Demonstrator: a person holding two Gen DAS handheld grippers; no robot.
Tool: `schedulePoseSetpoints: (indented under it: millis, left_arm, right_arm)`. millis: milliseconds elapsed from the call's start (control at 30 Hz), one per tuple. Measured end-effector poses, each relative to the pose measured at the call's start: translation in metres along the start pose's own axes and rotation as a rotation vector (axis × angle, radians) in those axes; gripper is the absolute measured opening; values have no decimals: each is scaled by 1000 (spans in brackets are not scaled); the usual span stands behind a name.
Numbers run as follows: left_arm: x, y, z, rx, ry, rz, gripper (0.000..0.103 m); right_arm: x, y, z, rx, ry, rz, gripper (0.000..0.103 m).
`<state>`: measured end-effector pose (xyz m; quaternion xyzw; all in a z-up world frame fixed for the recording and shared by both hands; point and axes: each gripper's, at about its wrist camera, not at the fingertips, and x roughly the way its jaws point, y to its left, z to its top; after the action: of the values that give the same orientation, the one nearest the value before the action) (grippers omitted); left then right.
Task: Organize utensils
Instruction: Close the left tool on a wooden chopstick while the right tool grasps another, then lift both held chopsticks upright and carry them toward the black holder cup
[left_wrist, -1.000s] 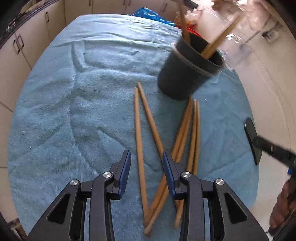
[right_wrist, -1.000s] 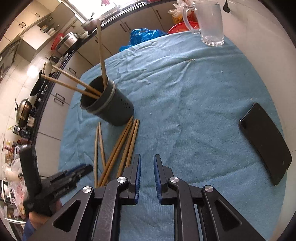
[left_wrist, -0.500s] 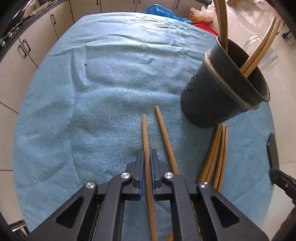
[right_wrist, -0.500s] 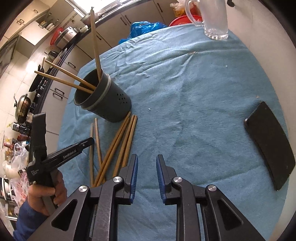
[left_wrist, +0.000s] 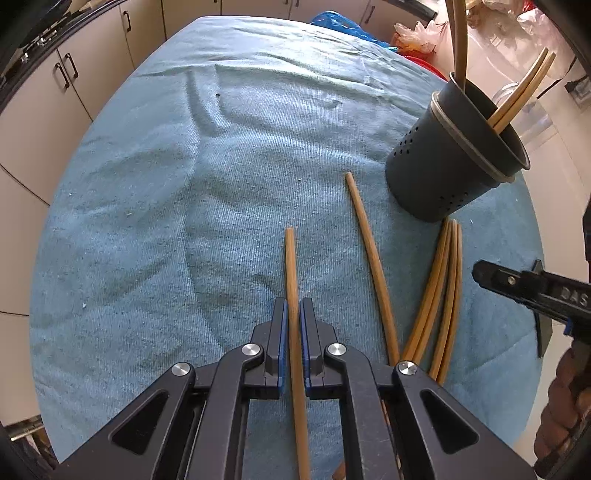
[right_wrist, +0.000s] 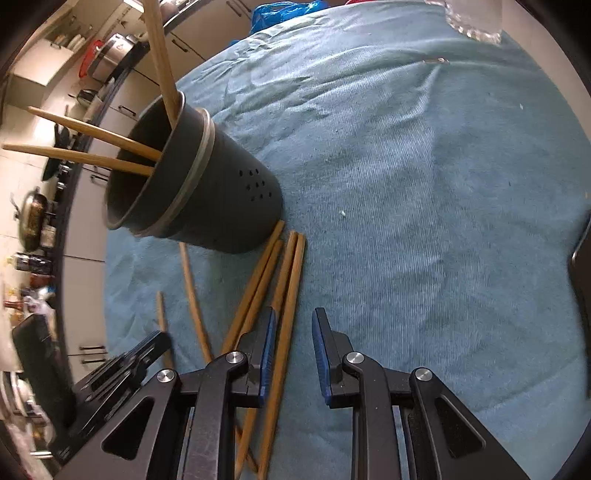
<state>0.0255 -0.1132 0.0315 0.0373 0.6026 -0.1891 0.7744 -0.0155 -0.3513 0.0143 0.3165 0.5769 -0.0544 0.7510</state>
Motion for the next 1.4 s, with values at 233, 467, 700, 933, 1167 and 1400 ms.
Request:
schedulePoseSetpoints:
  millis: [233,467,700,933,1167,1400]
  left_arm:
    - [5,-4,5,8,-1,7,6]
    - [13,-12,19,21,-2,33,6]
    - [10,-14,16,41,-18,37,6]
    - [-22,-3,-3,33,-85,-31,6]
    - [-81,-3,-16,47,-195,-63,6]
    - [-129,-8,-28,103,-272,-94,6]
  right_arm:
    - [13,5,5,-2,16,-42,18]
    - [20,26,10,-91,15,-116,14]
    - [15,19,4,-113,7,-166,5]
    - [-38,2,-18,-72,-125,-18,5]
    - [-107,9,-60,-123,-332,43,5]
    - [-153,19,-105,-147,-475,36,5]
